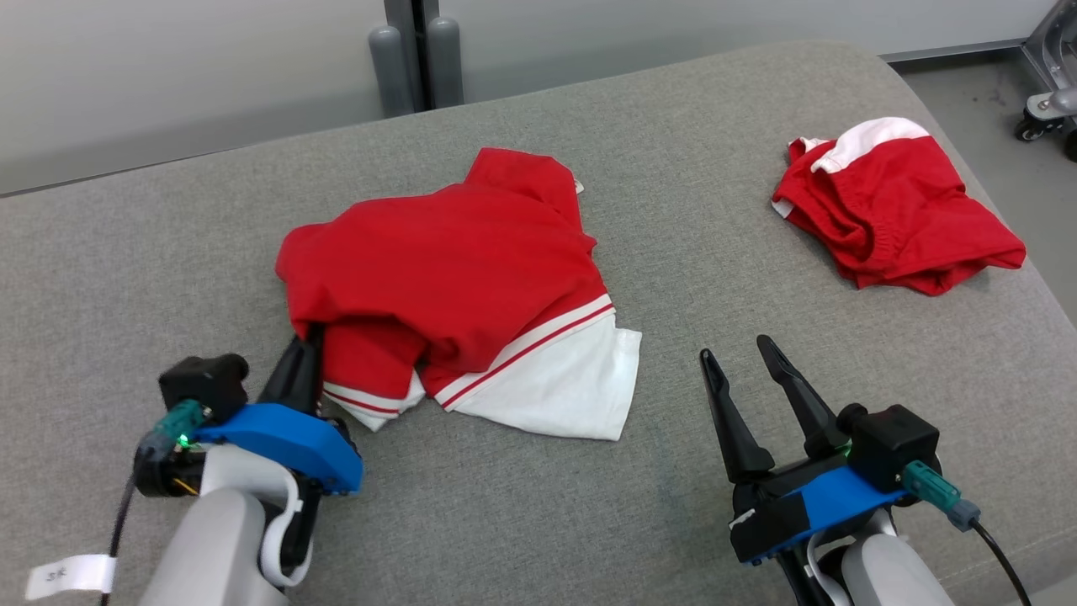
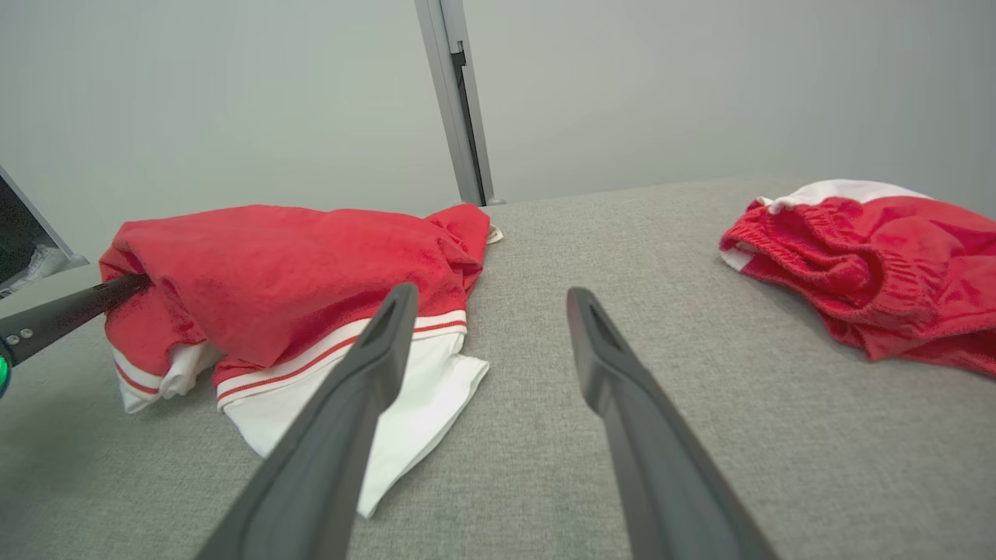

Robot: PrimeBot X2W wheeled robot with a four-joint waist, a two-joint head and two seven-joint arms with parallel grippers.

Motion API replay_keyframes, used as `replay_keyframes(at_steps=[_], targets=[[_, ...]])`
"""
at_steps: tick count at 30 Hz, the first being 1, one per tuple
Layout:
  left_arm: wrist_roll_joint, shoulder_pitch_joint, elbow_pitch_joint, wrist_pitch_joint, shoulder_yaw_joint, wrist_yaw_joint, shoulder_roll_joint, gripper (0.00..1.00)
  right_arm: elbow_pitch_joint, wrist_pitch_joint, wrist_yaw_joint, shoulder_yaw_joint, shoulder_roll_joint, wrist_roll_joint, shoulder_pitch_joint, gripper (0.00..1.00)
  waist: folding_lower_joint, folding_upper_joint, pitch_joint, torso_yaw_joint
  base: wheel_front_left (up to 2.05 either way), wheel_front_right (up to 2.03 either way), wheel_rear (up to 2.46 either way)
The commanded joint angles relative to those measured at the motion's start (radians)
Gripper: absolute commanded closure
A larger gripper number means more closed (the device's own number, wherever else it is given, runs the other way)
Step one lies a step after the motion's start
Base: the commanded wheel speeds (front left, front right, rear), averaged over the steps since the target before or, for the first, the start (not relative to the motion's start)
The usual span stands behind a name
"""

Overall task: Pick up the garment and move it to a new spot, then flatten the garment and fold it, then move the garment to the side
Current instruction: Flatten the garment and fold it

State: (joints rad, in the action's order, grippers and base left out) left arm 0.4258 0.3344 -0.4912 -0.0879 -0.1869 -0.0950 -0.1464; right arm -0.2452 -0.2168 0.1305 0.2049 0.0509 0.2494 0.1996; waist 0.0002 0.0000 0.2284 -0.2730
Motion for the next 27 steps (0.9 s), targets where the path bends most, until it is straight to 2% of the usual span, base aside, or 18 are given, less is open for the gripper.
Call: replay_keyframes(at_steps=[1,4,10,14,18,19,20,24,27], targets=[[0.002,0.018,0.014,0.003,0.005,-0.003,-0.016,1.0,-0.003,-0.006,0.001,-0.002,-0.001,0.006,0.01,0.0,-0.0002,0.0,0.0,0.0,0.0,0.0,0.0],[0.004,0.032,0.103,0.044,0.016,-0.012,-0.085,1.0,-0.008,-0.01,0.001,0.0,-0.001,0.007,0.016,0.0,-0.0002,0.0,0.001,-0.005,0.0,0.0,0.0],[-0.044,0.094,0.226,0.2,0.023,-0.023,-0.287,1.0,-0.01,-0.019,0.001,0.013,-0.001,0.013,0.029,0.0,-0.0002,0.0,0.022,-0.021,0.0,0.0,0.0],[-0.06,0.158,0.23,0.266,0.033,-0.027,-0.394,1.0,-0.014,-0.024,0.001,0.037,0.0,0.029,0.049,0.0,-0.0002,0.0,0.051,-0.051,0.0,0.0,0.0],[-0.082,0.207,0.188,0.276,0.033,-0.028,-0.461,1.0,-0.025,-0.034,0.001,0.064,0.0,0.052,0.072,0.0,-0.0002,0.0,0.08,-0.089,0.0,0.0,0.0],[-0.091,0.217,0.173,0.276,0.036,-0.022,-0.475,0.8,-0.029,-0.035,0.001,0.07,0.0,0.057,0.078,0.0,-0.0002,0.0,0.085,-0.098,0.0,0.0,0.0],[-0.095,0.224,0.152,0.277,0.039,-0.014,-0.482,0.01,-0.033,-0.038,0.001,0.073,0.0,0.061,0.083,0.0,-0.0002,0.0,0.09,-0.105,0.0,0.0,0.0],[-0.083,0.219,0.092,0.271,0.058,0.014,-0.474,0.0,-0.047,-0.045,0.001,0.07,0.0,0.066,0.088,0.0,-0.0002,0.0,0.093,-0.116,0.0,0.0,0.0],[-0.055,0.183,0.057,0.283,0.049,0.012,-0.439,0.0,-0.052,-0.046,0.001,0.046,-0.001,0.054,0.074,0.0,-0.0002,0.0,0.088,-0.094,0.0,0.0,0.0]])
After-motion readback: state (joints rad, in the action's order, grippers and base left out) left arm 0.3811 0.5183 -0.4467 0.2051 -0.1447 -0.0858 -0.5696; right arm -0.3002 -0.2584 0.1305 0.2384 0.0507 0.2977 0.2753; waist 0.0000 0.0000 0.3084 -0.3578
